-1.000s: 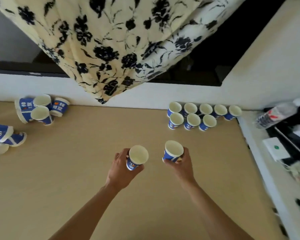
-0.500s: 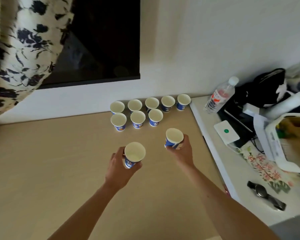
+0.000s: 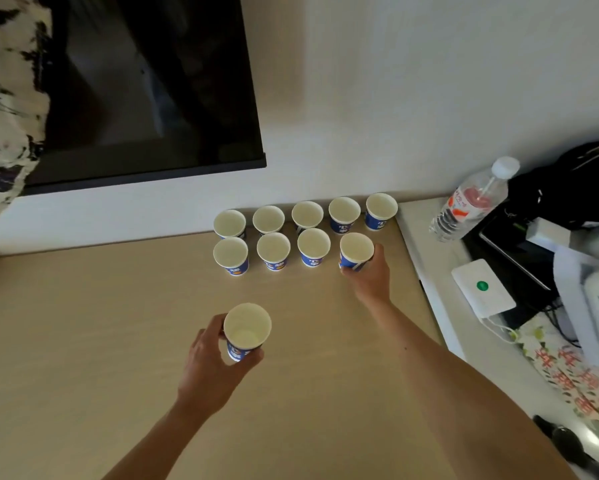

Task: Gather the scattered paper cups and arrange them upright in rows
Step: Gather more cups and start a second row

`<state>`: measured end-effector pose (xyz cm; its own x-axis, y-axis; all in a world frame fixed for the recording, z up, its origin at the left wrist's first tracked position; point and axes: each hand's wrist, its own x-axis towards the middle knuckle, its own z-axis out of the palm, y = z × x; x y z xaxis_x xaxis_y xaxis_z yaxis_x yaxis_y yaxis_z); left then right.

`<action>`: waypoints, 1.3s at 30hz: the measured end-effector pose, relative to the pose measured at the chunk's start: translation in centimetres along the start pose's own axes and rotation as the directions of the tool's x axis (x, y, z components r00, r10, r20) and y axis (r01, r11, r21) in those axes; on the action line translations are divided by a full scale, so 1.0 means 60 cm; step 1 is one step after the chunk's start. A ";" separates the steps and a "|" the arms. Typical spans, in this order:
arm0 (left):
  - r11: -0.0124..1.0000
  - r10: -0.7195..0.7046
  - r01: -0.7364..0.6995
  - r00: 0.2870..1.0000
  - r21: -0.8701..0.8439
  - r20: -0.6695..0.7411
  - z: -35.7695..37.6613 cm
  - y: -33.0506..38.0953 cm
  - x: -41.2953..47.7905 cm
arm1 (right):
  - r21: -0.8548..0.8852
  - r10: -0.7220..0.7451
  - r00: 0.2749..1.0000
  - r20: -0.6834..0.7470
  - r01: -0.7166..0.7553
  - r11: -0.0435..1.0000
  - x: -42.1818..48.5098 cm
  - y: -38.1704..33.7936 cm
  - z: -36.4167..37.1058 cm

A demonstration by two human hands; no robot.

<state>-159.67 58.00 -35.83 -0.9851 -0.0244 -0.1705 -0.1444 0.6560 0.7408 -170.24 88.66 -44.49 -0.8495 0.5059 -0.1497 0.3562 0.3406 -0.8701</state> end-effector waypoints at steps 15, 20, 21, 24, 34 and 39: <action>1.000 -0.009 0.010 0.999 -0.019 0.035 0.036 0.028 -0.003 | 0.018 -0.086 0.996 0.013 0.085 0.996 0.045 0.009 0.014; 1.000 -0.018 0.018 0.999 -0.017 0.037 0.037 0.032 -0.004 | 0.042 -0.110 0.994 0.021 0.109 0.993 0.054 0.008 0.015; 1.000 -0.018 0.018 0.999 -0.017 0.038 0.038 0.032 -0.004 | 0.048 -0.111 0.994 0.022 0.110 0.993 0.055 0.009 0.014; 0.999 -0.029 0.030 0.999 -0.015 0.040 0.040 0.035 -0.004 | 0.086 -0.051 0.999 0.001 0.051 0.995 0.042 0.016 0.007; 0.996 0.030 -0.017 0.991 -0.091 0.134 0.089 0.104 0.036 | 0.180 -0.213 0.833 0.510 0.138 0.974 -0.150 -0.003 -0.042; 0.987 0.082 -0.052 0.976 -0.151 0.204 0.123 0.154 0.060 | 0.218 -0.317 0.807 0.499 0.237 0.947 -0.164 -0.035 -0.059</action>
<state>-163.87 69.55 -34.37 -0.9538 0.1837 -0.2377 -0.1060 0.5347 0.8384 -161.25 85.79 -39.54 -0.9924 -0.0948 -0.0791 0.0509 0.2693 -0.9617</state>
